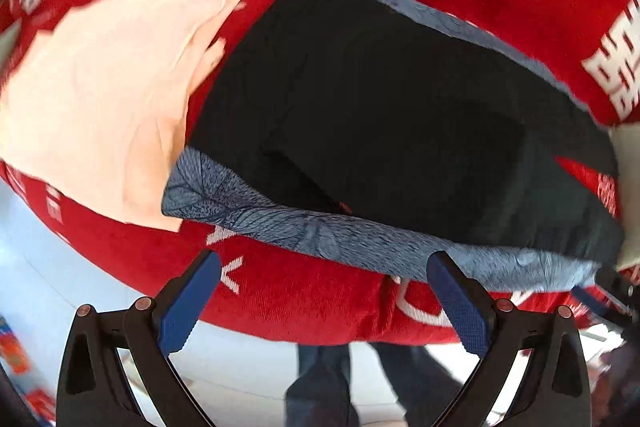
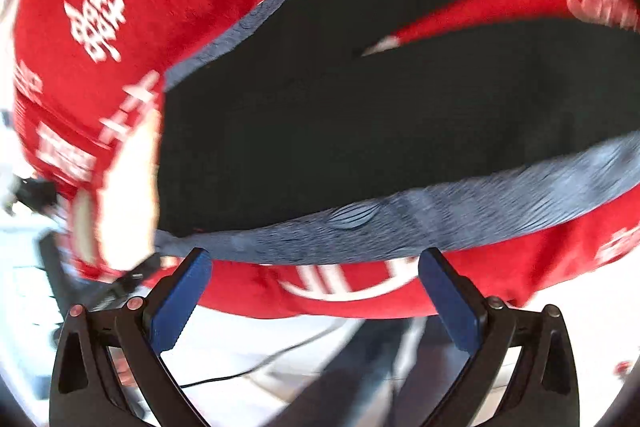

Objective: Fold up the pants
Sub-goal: 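Grasp the waistband corners with the left gripper while the right gripper grasps the other corner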

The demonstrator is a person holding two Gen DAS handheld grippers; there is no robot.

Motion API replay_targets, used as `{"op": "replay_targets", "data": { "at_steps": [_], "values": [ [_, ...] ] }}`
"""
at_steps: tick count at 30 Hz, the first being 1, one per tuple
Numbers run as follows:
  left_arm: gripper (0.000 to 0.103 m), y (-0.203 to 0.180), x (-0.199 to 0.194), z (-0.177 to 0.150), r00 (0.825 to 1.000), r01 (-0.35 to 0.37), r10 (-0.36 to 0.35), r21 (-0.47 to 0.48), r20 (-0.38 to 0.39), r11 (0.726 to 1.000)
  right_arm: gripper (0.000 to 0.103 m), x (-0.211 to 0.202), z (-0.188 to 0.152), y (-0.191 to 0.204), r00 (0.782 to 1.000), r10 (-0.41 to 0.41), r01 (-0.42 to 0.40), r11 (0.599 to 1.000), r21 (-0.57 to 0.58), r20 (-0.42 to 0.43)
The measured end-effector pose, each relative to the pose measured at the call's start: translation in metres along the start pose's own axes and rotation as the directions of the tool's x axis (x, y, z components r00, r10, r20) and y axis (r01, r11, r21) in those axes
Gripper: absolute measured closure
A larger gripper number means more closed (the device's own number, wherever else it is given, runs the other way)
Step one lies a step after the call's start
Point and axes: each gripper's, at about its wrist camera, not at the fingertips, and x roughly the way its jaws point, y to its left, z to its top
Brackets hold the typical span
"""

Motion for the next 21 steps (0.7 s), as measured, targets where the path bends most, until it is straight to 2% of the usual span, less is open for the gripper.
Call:
{"op": "replay_targets", "data": {
  "at_steps": [3,5,7,12,18,21],
  "values": [
    [0.000,0.018,0.019,-0.004,0.999,0.052,-0.052,-0.042,0.006,0.998,0.005,0.015,-0.008,-0.022,0.994,0.105,-0.104,0.994,0.042,-0.008],
    [0.000,0.027,0.031,-0.007,0.997,0.075,-0.075,-0.063,0.003,0.995,0.015,0.028,-0.012,-0.033,0.989,0.149,-0.148,0.987,0.061,-0.021],
    [0.000,0.035,0.042,-0.008,0.995,0.098,-0.099,-0.090,-0.003,0.991,0.019,0.041,-0.015,-0.048,0.980,0.198,-0.194,0.977,0.089,-0.033],
    [0.000,0.041,0.059,-0.006,0.987,0.162,-0.163,-0.126,0.001,0.979,0.020,0.058,-0.017,-0.076,0.964,0.267,-0.265,0.953,0.146,0.006],
    [0.000,0.029,0.068,0.005,0.983,0.184,-0.185,-0.116,0.004,0.976,0.021,0.055,-0.018,-0.090,0.924,0.370,-0.381,0.907,0.177,0.092],
    [0.000,0.024,0.067,0.010,0.983,0.183,-0.182,-0.112,0.016,0.977,0.023,0.053,-0.017,-0.100,0.892,0.424,-0.450,0.867,0.212,0.158]
  ]
}}
